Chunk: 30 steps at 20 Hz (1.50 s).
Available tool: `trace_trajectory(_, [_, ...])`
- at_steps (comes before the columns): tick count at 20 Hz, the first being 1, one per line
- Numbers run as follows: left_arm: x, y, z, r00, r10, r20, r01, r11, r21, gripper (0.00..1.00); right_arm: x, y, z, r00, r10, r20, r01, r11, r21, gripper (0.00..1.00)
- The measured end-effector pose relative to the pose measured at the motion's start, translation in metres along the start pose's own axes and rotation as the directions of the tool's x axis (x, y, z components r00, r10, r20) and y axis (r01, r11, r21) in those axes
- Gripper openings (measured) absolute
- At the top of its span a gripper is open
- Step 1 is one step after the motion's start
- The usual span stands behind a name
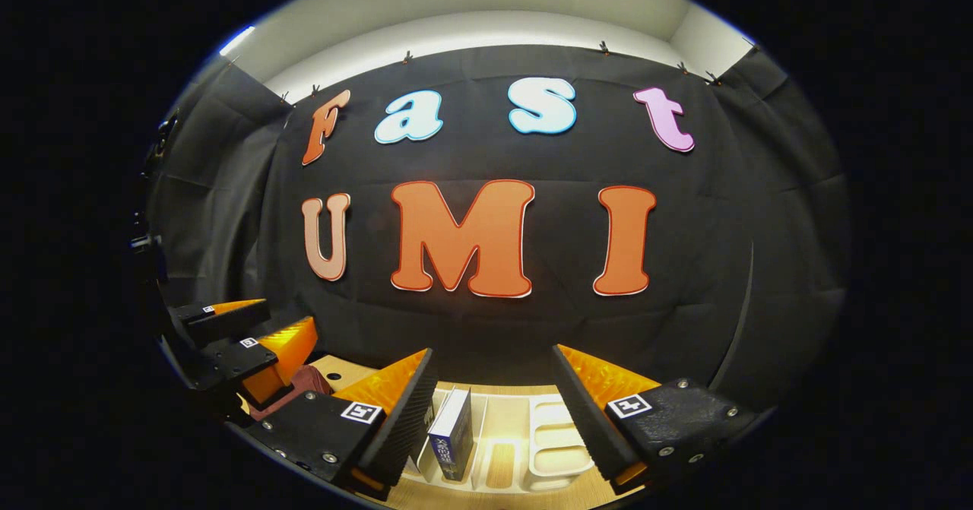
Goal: Open the schoolbag, grab two books from the bookshelf and put them into the schoolbag.
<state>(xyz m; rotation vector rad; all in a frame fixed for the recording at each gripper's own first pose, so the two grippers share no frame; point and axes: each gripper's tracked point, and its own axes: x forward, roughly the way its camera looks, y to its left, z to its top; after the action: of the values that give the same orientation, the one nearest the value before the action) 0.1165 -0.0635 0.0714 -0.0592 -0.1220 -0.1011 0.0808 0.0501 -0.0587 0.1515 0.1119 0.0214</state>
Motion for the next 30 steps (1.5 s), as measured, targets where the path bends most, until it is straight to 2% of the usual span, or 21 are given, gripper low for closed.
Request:
trace_trajectory(1, [0.000, -0.001, 0.001, 1.000, -0.001, 0.005, 0.001, 1.000, -0.003, 0.95, 0.001, -0.002, -0.002, 1.000, -0.006, -0.003, 0.006, 1.000, 0.001, 0.92])
trace_trajectory(6, [0.005, -0.004, 0.003, 1.000, -0.018, 0.013, 0.018, 1.000, 0.012, 0.95, 0.010, -0.002, -0.001, 1.000, -0.021, -0.007, 0.021, 1.000, 0.000, 0.92])
trace_trajectory(11, [0.007, -0.005, 0.011, 0.999, -0.019, 0.040, 0.017, 0.999, 0.037, 0.95, 0.014, 0.003, -0.009, 1.000, 0.001, -0.021, -0.001, 1.000, -0.023, 0.92])
trace_trajectory(12, [0.007, -0.007, 0.011, 0.999, -0.022, 0.040, 0.020, 0.999, 0.037, 1.00, 0.016, 0.005, -0.011, 1.000, 0.009, -0.027, -0.009, 1.000, -0.023, 0.92])
trace_trajectory(13, [0.007, -0.009, 0.011, 0.999, -0.023, 0.042, 0.022, 0.999, 0.034, 0.95, 0.017, 0.007, -0.011, 0.999, 0.015, -0.030, -0.016, 1.000, -0.022, 0.92])
trace_trajectory(14, [0.007, -0.009, 0.010, 0.999, -0.019, 0.042, 0.018, 0.999, 0.033, 0.95, 0.018, 0.007, -0.011, 0.999, 0.021, -0.030, -0.022, 1.000, -0.020, 0.92])
trace_trajectory(15, [0.008, -0.007, 0.008, 0.999, -0.014, 0.035, 0.013, 0.999, 0.033, 0.95, 0.019, 0.008, -0.012, 0.999, 0.028, -0.031, -0.029, 0.999, -0.018, 0.92])
trace_trajectory(16, [0.009, -0.005, 0.004, 1.000, -0.006, 0.025, 0.005, 1.000, 0.029, 1.00, 0.021, 0.010, -0.013, 0.999, 0.036, -0.032, -0.036, 0.999, -0.018, 0.92])
trace_trajectory(17, [0.010, -0.003, -0.003, 1.000, -0.001, 0.010, 0.001, 1.000, 0.027, 1.00, 0.021, 0.013, -0.017, 0.998, 0.046, -0.037, -0.046, 0.999, -0.017, 0.92])
trace_trajectory(18, [0.011, 0.003, -0.010, 1.000, 0.015, -0.005, -0.015, 0.999, 0.032, 0.95, 0.022, 0.015, -0.021, 0.998, 0.055, -0.045, -0.056, 0.998, -0.018, 0.92])
trace_trajectory(20, [0.012, 0.013, -0.024, 0.999, 0.033, -0.040, -0.031, 0.998, 0.048, 0.96, 0.025, 0.020, -0.028, 0.995, 0.078, -0.063, -0.079, 0.997, -0.010, 0.92])
trace_trajectory(25, [0.000, 0.030, -0.060, 0.991, 0.082, -0.105, -0.065, 0.986, 0.153, 0.96, 0.031, 0.028, -0.037, 0.985, 0.149, -0.086, -0.148, 0.989, 0.012, 0.92])
trace_trajectory(26, [-0.004, 0.034, -0.070, 0.988, 0.093, -0.127, -0.069, 0.981, 0.179, 1.00, 0.031, 0.030, -0.037, 0.982, 0.168, -0.091, -0.167, 0.986, 0.020, 0.92])
trace_trajectory(27, [-0.007, 0.037, -0.086, 0.983, 0.102, -0.152, -0.069, 0.976, 0.208, 0.96, 0.032, 0.031, -0.038, 0.978, 0.188, -0.091, -0.187, 0.982, 0.026, 0.92])
trace_trajectory(29, [-0.012, 0.043, -0.116, 0.971, 0.108, -0.212, -0.046, 0.960, 0.277, 1.00, 0.036, 0.030, -0.039, 0.975, 0.203, -0.085, -0.204, 0.979, 0.003, 0.92])
trace_trajectory(30, [-0.015, 0.047, -0.133, 0.964, 0.110, -0.243, -0.030, 0.950, 0.310, 0.96, 0.039, 0.029, -0.040, 0.977, 0.195, -0.088, -0.196, 0.980, -0.013, 0.92])
